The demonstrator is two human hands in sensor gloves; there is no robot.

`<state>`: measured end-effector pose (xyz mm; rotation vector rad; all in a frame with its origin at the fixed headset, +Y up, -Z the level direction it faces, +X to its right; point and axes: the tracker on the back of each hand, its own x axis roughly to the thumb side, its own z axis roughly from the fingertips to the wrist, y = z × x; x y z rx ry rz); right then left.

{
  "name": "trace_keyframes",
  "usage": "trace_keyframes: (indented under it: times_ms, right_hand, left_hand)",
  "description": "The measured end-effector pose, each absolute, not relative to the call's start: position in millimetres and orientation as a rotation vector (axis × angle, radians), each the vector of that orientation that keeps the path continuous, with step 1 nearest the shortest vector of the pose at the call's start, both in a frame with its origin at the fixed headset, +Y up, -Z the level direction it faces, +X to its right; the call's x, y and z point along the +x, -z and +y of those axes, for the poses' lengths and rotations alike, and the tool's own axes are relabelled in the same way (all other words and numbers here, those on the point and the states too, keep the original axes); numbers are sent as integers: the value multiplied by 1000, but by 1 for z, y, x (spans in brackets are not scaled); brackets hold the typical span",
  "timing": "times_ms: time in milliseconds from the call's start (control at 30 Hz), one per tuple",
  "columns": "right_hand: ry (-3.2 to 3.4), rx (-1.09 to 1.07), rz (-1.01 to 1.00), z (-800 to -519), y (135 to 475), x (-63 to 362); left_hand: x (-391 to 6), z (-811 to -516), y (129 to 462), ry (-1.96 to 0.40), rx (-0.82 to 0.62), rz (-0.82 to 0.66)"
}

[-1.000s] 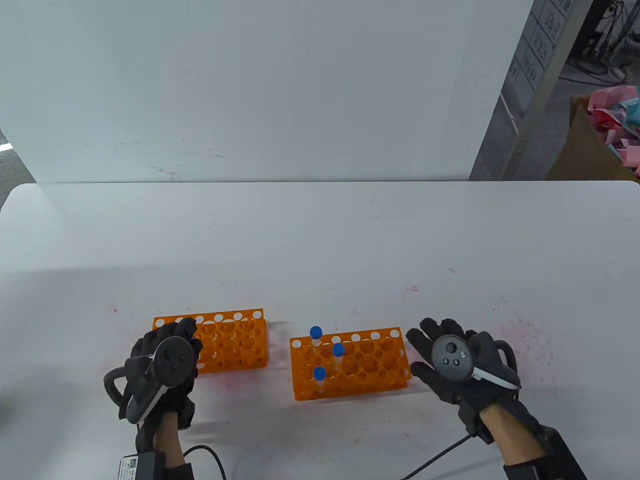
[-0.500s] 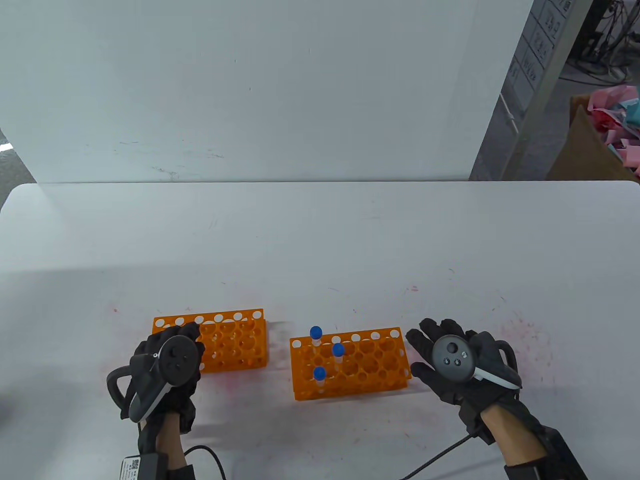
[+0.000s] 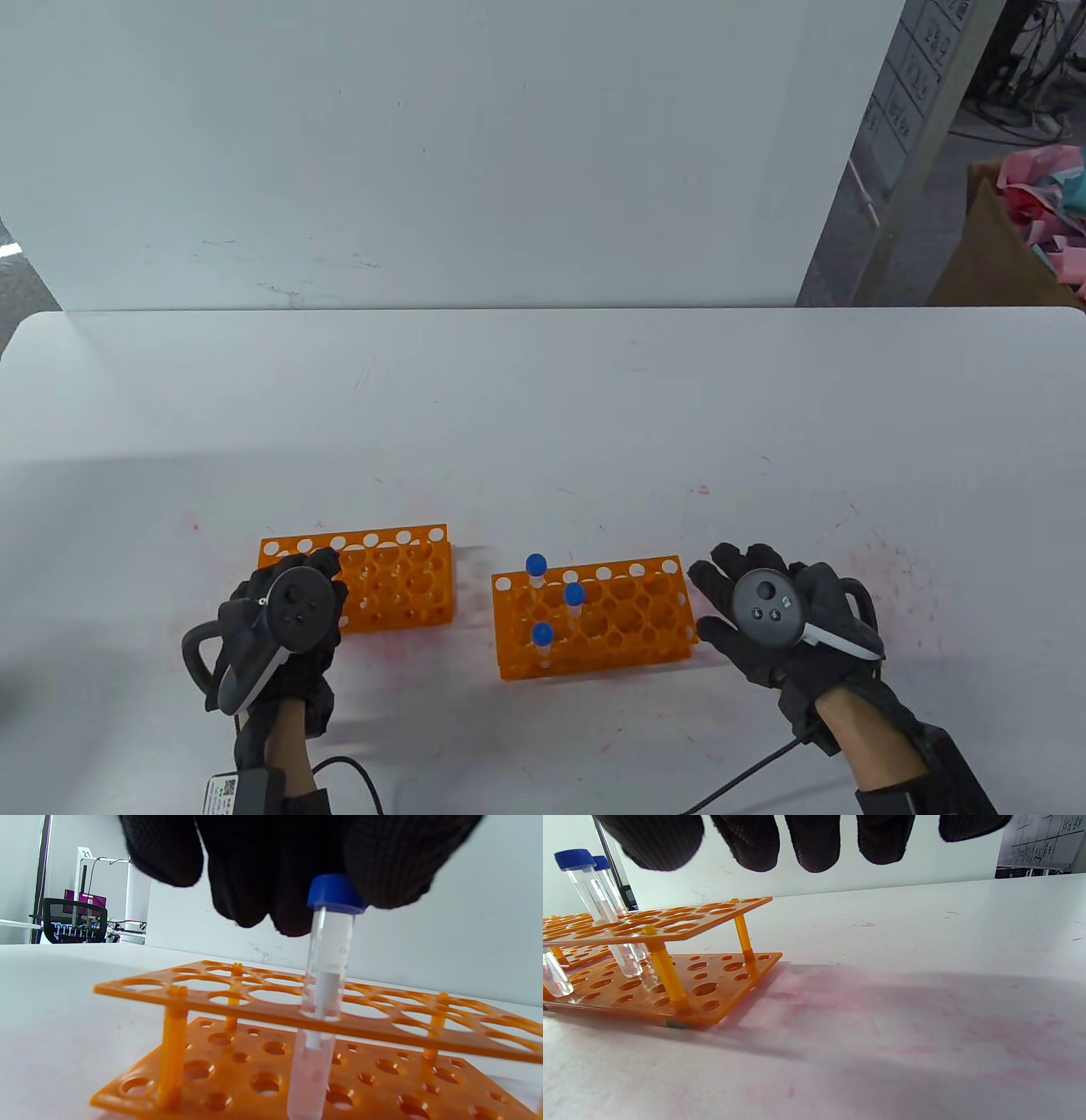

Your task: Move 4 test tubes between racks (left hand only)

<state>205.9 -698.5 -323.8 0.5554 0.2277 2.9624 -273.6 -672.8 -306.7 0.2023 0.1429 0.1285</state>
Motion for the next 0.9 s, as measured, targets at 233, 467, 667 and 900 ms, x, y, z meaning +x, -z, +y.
trace_keyframes:
  times_ms: [233, 467, 667, 900]
  right_hand:
    - [-2962, 556, 243, -699, 324, 206]
    - [-2961, 558, 252, -699, 324, 205]
    - [-2962, 550, 233, -697, 324, 206]
    - [-2958, 549, 241, -698, 324, 207]
  left_hand:
    - [-274, -673, 307, -132, 195, 139]
    - [-274, -673, 307, -133, 192, 138]
    - [-279, -673, 306, -188, 189, 128]
    - [-276, -658, 297, -269, 331, 75]
